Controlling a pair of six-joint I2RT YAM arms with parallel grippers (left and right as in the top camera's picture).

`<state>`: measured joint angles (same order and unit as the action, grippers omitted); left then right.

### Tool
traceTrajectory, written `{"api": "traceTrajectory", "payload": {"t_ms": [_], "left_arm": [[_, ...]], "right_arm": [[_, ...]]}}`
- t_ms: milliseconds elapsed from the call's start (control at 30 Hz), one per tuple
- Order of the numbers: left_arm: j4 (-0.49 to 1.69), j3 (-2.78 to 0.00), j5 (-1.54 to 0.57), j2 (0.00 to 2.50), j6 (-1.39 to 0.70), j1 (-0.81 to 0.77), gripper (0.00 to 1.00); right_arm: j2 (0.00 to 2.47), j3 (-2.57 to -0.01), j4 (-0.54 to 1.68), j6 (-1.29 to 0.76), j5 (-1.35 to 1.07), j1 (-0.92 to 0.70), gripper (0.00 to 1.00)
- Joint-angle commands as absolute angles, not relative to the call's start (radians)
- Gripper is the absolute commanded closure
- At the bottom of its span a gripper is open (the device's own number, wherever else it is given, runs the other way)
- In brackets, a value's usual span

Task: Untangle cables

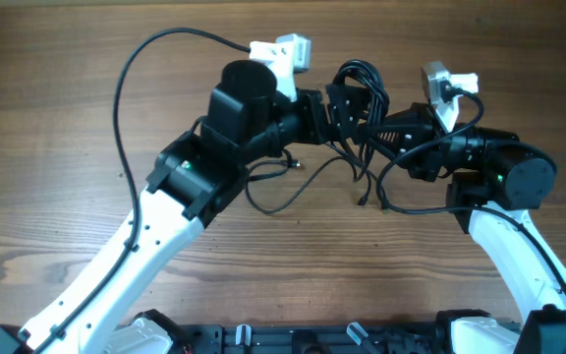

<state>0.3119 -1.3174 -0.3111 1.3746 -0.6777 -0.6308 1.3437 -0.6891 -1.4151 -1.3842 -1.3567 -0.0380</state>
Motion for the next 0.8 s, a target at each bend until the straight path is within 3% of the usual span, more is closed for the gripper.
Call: {"api": "traceTrajectory", "payload": {"t_ms": [0, 133, 300, 400, 667, 767], "left_arm": [[0.306, -1.322, -0.329, 1.39, -0.69, -0.638, 0.21], [0.305, -1.322, -0.329, 1.39, -0.689, -0.637, 0.66], [0.302, -1.322, -0.324, 1.39, -0.689, -0.637, 0.92], [0.302, -1.322, -0.324, 1.39, -0.689, -0.637, 0.96], [0.303, -1.322, -0.279, 1.39, -0.688, -0.636, 0.96], [0.303, -1.322, -0.278, 1.39, -0.657, -0.636, 0.96]], "right_arm": [[1.339, -0.699, -1.425, -1.39, -1.323, -0.042, 0.96], [1.339, -0.699, -1.425, -1.391, -1.324, -0.042, 0.96], [1.339, -0.699, -1.425, -1.391, -1.324, -0.042, 0.96], [1.339, -0.699, -1.424, -1.399, -1.324, -0.042, 0.96], [1.339, -0.699, -1.396, -1.397, -1.335, -0.042, 0.96], [1.339, -0.699, -1.33, -1.386, -1.335, -0.042, 0.9]]}}
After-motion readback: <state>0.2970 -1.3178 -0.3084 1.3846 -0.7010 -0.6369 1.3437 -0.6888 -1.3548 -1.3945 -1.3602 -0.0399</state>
